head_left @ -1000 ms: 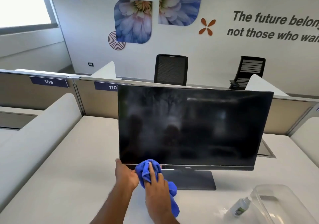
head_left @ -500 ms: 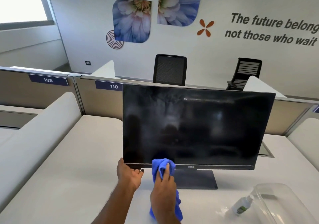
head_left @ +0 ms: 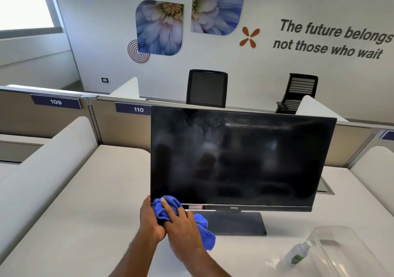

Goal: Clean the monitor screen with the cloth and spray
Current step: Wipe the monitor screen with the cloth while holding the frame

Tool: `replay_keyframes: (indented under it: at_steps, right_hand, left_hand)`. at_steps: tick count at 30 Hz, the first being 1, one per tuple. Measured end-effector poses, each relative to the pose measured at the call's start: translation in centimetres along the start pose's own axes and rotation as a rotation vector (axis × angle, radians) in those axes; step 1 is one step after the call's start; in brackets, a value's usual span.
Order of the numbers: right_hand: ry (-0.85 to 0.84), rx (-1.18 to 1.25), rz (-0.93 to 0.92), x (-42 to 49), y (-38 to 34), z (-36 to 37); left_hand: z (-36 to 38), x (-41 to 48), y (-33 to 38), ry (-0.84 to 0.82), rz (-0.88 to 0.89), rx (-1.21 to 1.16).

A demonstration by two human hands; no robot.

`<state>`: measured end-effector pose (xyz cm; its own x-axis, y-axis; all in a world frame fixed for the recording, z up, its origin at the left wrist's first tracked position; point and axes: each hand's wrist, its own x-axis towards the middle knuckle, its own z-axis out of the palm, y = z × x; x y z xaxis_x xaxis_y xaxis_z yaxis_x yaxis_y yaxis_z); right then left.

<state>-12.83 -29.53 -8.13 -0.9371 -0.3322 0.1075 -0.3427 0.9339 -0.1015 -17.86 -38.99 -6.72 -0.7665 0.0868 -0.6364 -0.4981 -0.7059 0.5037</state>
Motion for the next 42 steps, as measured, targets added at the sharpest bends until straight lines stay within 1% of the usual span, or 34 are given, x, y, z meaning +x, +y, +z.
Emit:
replay_keyframes:
  at_steps: [4,6,7,9,10,12,13,15,16,17,18,19,20,21,22,23,24,25,26,27,28,30,31,32,33,35,36,37,38,40,42]
  right_hand:
    - [0.005,-0.09,-0.005,-0.9,1.2,0.2]
    - [-0.015,-0.073,0.064,-1.7,2.6,0.7]
    - [-0.027,-0.076,0.127,-2.0,3.7,1.3]
    - [-0.093,0.044,0.326,-3.3,6.1,3.4]
    - [-0.07,0.131,0.383,-4.0,7.1,4.3]
    - [0.056,0.192,0.496,-4.5,8.3,5.6]
    - [0.056,0.228,0.525,-4.7,8.0,5.3]
    - [-0.033,0.396,0.593,-4.3,6.1,2.4]
    - [-0.002,0.403,0.586,-4.5,5.1,1.8]
    - [0.012,0.322,0.502,-3.8,4.5,1.7]
    - [0.012,0.35,0.454,-3.3,4.2,1.8]
    - [-0.026,0.305,0.338,-2.4,3.5,2.1]
    - [-0.022,0.256,0.204,-1.5,2.6,2.0]
    - [-0.069,0.247,0.104,-0.4,2.1,1.8]
    - [-0.12,0.226,0.047,0.2,1.6,1.7]
    - [-0.111,0.16,-0.023,0.4,1.0,2.0]
    - [-0.046,0.069,-0.063,0.1,0.7,2.3]
    - [0.008,-0.002,-0.079,0.0,0.7,2.3]
    - [0.042,-0.024,-0.083,0.1,1.1,2.4]
    - [0.007,-0.01,-0.055,0.2,2.1,2.3]
    - [-0.07,-0.016,-0.013,0.2,3.3,2.3]
    - [-0.095,0.036,0.135,0.1,5.9,2.6]
    - [-0.06,0.041,0.268,-0.5,7.5,2.4]
    - [-0.031,0.108,0.43,-1.5,9.0,2.4]
    - [-0.03,0.251,0.573,-2.6,9.7,2.4]
    - [-0.023,0.355,0.666,-4.5,11.2,2.4]
    - [-0.021,0.365,0.689,-5.3,12.4,1.7]
    - [0.019,0.361,0.702,-5.8,13.5,1.1]
    - [0.07,0.301,0.743,-6.4,14.0,1.4]
    - [0.109,0.233,0.867,-7.6,13.6,2.3]
    - [-0.007,0.24,0.906,-8.0,12.8,1.0]
  left_hand:
    - [-0.1,0.1,-0.2,-0.012,-0.002,0.016]
    - [-0.1,0.3,-0.2,-0.001,0.002,0.047]
    - [-0.1,0.4,-0.1,0.02,0.014,0.066]
    - [0.1,0.1,-0.1,0.059,0.037,0.065]
    - [0.2,-0.1,-0.1,0.068,0.047,0.052]
    - [0.3,-0.5,-0.3,0.073,0.064,0.045]
    - [0.3,-0.4,-0.4,0.073,0.065,0.051]
    - [0.3,-0.5,-0.5,0.081,0.06,0.078]
    - [0.2,-0.4,-0.4,0.09,0.054,0.089]
    - [0.1,-0.3,-0.4,0.089,0.044,0.101]
    - [0.0,-0.2,-0.3,0.08,0.027,0.12]
    - [0.0,-0.1,-0.1,0.067,0.0,0.14]
    - [-0.1,0.0,0.0,0.049,-0.031,0.151]
    - [-0.1,-0.1,0.1,0.025,-0.054,0.148]
    - [0.0,-0.4,0.2,0.006,-0.057,0.143]
    - [0.1,-0.5,0.3,0.003,-0.042,0.148]
    - [0.1,-0.8,0.5,0.013,-0.03,0.165]
    - [0.1,-0.8,0.5,0.018,-0.032,0.175]
    - [0.1,-0.9,0.6,0.009,-0.048,0.171]
    - [0.0,-0.9,0.6,-0.001,-0.057,0.159]
    - [0.0,-0.7,0.5,0.004,-0.048,0.14]
    - [0.1,-0.2,0.1,0.052,0.016,0.099]
    - [0.2,-0.1,-0.2,0.075,0.049,0.068]
    - [0.5,-0.1,-0.6,0.09,0.073,0.026]
    - [0.7,-0.1,-1.1,0.098,0.088,-0.025]
    - [1.2,-0.3,-2.1,0.09,0.085,-0.136]
    - [1.6,-0.4,-2.7,0.075,0.067,-0.184]
    - [2.1,-0.4,-3.5,0.056,0.043,-0.224]
    - [2.7,-0.4,-4.3,0.035,0.02,-0.259]
    - [4.0,-0.6,-5.8,-0.016,-0.01,-0.317]
    - [5.5,-0.7,-7.3,-0.054,-0.031,-0.342]
